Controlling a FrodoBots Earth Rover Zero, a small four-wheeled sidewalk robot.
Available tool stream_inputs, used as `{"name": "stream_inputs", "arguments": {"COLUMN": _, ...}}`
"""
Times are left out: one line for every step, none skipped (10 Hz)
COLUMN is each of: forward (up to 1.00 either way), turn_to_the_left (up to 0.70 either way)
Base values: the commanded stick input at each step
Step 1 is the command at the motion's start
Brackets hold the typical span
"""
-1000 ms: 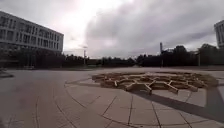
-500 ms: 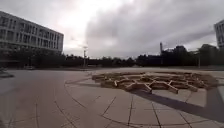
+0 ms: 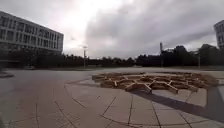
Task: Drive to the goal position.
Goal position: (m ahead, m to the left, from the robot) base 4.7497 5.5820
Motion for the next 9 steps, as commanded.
{"name": "stream_inputs", "arguments": {"forward": 0.05, "turn_to_the_left": 0.00}}
{"name": "stream_inputs", "arguments": {"forward": 0.05, "turn_to_the_left": 0.00}}
{"name": "stream_inputs", "arguments": {"forward": 0.05, "turn_to_the_left": 0.00}}
{"name": "stream_inputs", "arguments": {"forward": 0.05, "turn_to_the_left": 0.00}}
{"name": "stream_inputs", "arguments": {"forward": 0.05, "turn_to_the_left": 0.00}}
{"name": "stream_inputs", "arguments": {"forward": 0.05, "turn_to_the_left": 0.00}}
{"name": "stream_inputs", "arguments": {"forward": 0.05, "turn_to_the_left": 0.00}}
{"name": "stream_inputs", "arguments": {"forward": 0.05, "turn_to_the_left": 0.00}}
{"name": "stream_inputs", "arguments": {"forward": 0.05, "turn_to_the_left": 0.00}}
